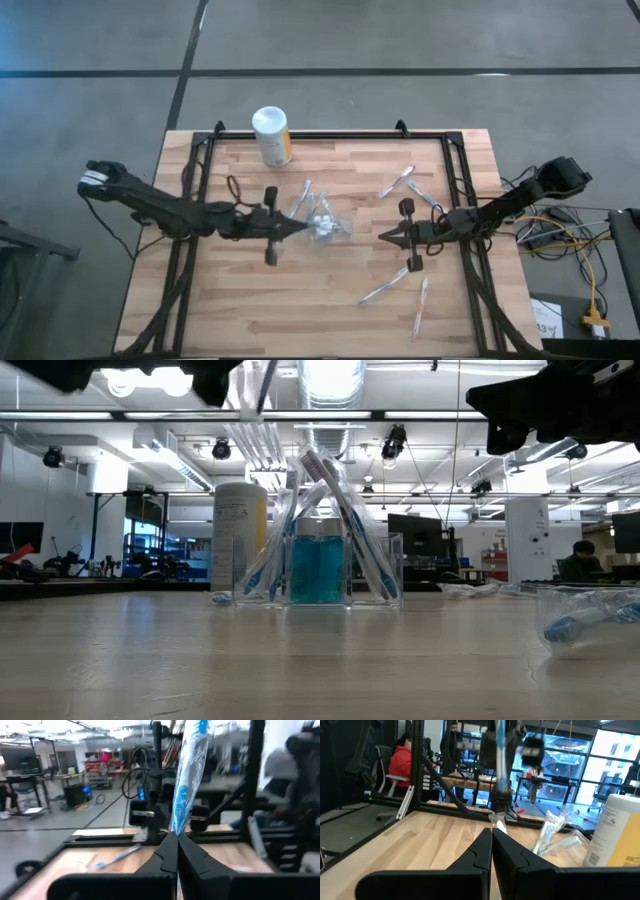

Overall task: Pick & Place toothbrushing station
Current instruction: Put the blue toothbrush into the transparent organizer

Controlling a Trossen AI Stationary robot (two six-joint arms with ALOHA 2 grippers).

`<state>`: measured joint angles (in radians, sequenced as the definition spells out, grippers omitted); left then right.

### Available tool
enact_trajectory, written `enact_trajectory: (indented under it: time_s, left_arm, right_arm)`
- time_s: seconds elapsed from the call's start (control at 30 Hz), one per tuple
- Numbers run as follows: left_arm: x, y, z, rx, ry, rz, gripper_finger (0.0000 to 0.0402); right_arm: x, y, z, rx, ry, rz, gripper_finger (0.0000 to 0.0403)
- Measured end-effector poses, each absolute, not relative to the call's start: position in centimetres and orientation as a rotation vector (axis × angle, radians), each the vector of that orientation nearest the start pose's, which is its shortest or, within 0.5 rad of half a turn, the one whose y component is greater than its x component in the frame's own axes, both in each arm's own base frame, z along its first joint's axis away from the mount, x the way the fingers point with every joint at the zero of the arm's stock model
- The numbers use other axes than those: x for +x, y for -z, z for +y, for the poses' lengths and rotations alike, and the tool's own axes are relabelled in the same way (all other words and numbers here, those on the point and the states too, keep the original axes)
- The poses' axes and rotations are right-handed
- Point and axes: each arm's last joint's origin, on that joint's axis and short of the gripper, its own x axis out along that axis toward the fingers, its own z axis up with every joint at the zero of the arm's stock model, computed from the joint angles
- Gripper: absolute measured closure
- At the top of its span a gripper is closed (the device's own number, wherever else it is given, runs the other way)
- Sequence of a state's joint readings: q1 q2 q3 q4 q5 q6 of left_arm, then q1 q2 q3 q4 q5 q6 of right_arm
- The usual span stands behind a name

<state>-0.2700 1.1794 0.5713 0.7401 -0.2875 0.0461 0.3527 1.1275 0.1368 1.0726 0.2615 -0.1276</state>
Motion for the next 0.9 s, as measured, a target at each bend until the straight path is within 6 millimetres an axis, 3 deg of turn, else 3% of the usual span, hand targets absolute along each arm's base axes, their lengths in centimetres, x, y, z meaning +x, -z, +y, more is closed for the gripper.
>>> enact_trajectory:
  time_s: [0.1, 0.23, 0.9]
  left_arm:
    - [22.8, -24.7, -5.7, -0.063, -0.005, -0.195, 0.0401]
    - [21.5, -23.3, -5.6, -0.121, 0.008, -0.218, 0.0401]
    - [21.1, -23.0, -6.5, -0.105, 0.051, -0.194, 0.0401]
  right_arm:
    - [17.8, -17.7, 5.7, -0.103, -0.086, -0.080, 0.0394]
    - [17.8, -17.7, 5.7, -0.070, -0.087, -0.078, 0.0394]
    - [18.1, -17.8, 5.9, -0.039, -0.098, -0.050, 0.0394]
